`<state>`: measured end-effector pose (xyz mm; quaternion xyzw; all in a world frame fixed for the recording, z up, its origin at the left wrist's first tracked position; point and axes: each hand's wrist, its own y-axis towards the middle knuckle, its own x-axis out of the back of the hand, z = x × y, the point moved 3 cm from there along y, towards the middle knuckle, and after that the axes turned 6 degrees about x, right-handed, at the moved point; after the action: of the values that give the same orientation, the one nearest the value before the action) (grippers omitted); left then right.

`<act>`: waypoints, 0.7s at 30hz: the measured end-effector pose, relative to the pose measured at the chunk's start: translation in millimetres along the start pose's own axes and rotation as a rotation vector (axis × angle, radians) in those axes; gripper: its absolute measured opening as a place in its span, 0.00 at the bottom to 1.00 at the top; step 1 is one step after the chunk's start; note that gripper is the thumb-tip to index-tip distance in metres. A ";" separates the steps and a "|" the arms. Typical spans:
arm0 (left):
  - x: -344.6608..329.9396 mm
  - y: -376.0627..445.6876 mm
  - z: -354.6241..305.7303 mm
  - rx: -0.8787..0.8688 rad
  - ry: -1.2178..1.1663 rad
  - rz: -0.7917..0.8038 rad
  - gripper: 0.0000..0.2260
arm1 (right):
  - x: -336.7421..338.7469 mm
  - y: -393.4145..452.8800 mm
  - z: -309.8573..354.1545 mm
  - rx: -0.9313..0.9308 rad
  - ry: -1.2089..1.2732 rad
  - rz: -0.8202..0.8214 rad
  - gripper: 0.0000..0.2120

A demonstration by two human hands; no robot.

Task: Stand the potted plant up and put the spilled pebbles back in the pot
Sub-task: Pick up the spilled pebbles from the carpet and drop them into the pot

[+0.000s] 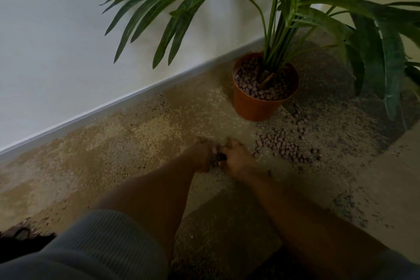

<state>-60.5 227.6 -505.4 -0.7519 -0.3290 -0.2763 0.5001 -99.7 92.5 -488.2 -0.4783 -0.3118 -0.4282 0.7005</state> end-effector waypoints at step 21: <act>0.1 16.6 -4.4 0.027 -0.069 -0.157 0.06 | 19.7 3.1 -21.3 -0.547 1.618 -0.100 0.07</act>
<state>-48.0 218.8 -513.3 -0.7260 -0.4076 -0.2839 0.4755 -87.7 67.1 -480.2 -0.1632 0.3778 -0.7286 0.5475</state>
